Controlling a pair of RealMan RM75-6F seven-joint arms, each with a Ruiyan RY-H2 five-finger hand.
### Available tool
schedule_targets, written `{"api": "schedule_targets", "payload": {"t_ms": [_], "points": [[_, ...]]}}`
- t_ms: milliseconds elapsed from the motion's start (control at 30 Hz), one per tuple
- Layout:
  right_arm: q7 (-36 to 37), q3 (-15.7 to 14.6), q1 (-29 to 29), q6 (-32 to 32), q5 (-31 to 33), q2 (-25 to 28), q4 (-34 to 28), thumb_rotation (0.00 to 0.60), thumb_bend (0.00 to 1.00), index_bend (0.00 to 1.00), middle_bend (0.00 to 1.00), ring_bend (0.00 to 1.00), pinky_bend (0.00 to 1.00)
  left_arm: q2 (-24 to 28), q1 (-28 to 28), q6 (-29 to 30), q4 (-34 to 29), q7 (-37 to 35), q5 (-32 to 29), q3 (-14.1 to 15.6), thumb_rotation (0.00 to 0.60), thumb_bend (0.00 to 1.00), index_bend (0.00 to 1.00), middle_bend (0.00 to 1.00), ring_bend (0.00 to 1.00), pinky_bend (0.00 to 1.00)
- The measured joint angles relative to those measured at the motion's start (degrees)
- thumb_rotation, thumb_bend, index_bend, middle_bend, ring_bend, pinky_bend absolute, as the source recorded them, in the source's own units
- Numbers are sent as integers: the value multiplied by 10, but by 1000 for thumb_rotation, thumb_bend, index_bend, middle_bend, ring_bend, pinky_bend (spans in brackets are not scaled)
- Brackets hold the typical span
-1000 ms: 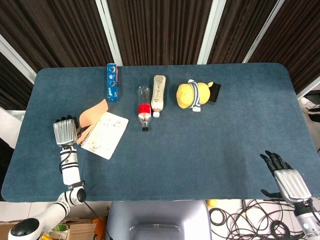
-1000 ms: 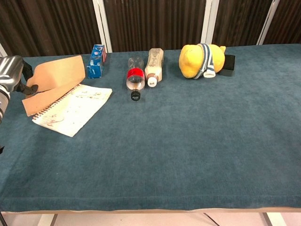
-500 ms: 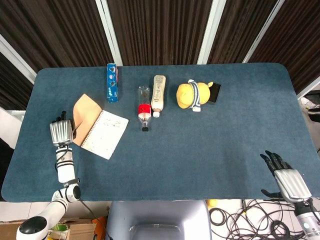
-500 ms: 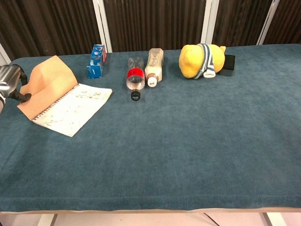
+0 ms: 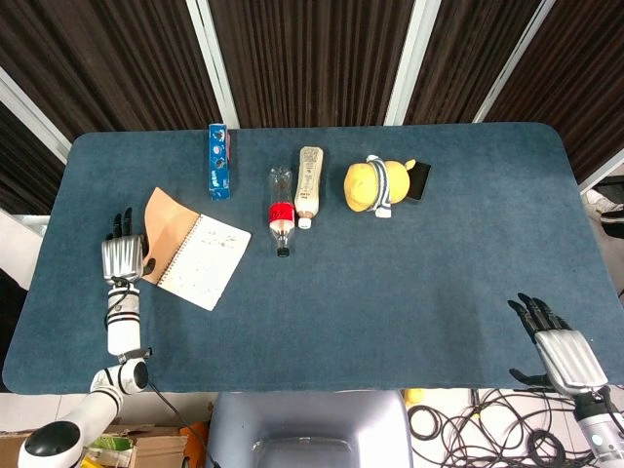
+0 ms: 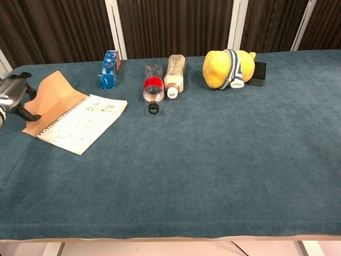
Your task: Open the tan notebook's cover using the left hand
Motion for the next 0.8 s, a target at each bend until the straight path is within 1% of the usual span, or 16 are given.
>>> {"api": "schedule_targets", "payload": {"t_ms": [100, 233, 433, 500, 600, 800], "points": [[-4, 1, 1, -2, 3, -2, 0, 600, 0, 0, 0, 0, 240, 27, 9, 37, -35, -8, 18, 10, 600, 252, 0, 0, 0, 343], [-9, 1, 2, -4, 7, -4, -1, 600, 0, 0, 0, 0, 240, 69, 24, 86, -109, 0, 34, 19, 600, 251, 0, 0, 0, 340], [-10, 1, 1, -3, 8, -4, -1, 600, 0, 0, 0, 0, 240, 130, 52, 126, -224, 20, 44, 26, 600, 250, 0, 0, 0, 332], [-10, 2, 1, -4, 9, -4, -1, 600, 0, 0, 0, 0, 240, 150, 62, 135, -254, 25, 48, 31, 600, 247, 0, 0, 0, 330], [-11, 2, 1, -2, 10, -4, -1, 600, 0, 0, 0, 0, 240, 182, 82, 152, -299, 31, 61, 47, 600, 244, 0, 0, 0, 326], [-13, 3, -3, 9, 6, -7, 0, 600, 0, 0, 0, 0, 240, 254, 146, 203, -381, 15, 115, 109, 600, 243, 0, 0, 0, 321]]}}
